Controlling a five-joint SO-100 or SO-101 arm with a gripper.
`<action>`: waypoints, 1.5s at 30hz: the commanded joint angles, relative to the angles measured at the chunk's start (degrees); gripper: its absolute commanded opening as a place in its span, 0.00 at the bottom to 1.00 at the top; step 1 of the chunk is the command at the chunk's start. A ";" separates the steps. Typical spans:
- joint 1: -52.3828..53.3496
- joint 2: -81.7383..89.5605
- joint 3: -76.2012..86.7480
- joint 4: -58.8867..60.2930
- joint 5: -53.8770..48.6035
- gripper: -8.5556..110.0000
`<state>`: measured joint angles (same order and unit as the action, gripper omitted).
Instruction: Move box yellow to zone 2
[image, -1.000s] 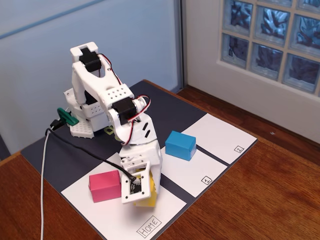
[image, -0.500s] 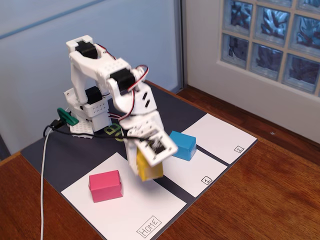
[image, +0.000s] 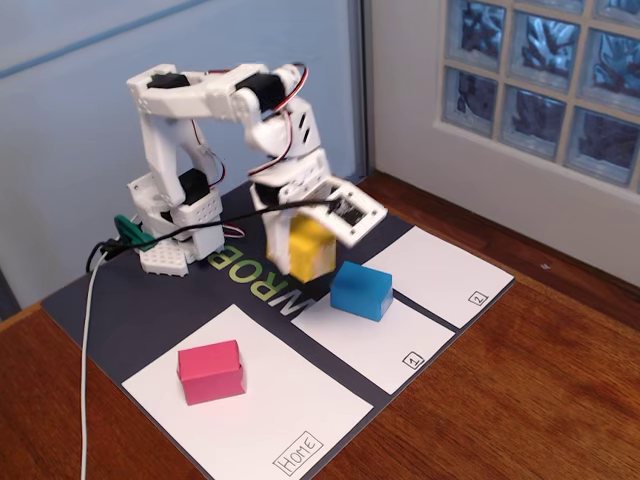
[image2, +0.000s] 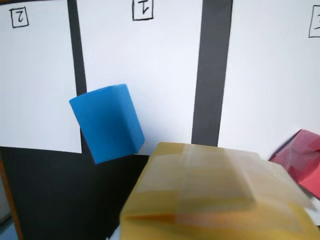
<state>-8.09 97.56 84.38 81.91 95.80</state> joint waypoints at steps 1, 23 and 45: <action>-5.27 3.96 -3.52 1.85 1.41 0.08; -29.62 -11.43 -12.13 -10.72 21.18 0.07; -29.71 -27.07 -12.83 -34.80 31.20 0.09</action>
<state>-37.53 70.31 73.83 50.71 127.18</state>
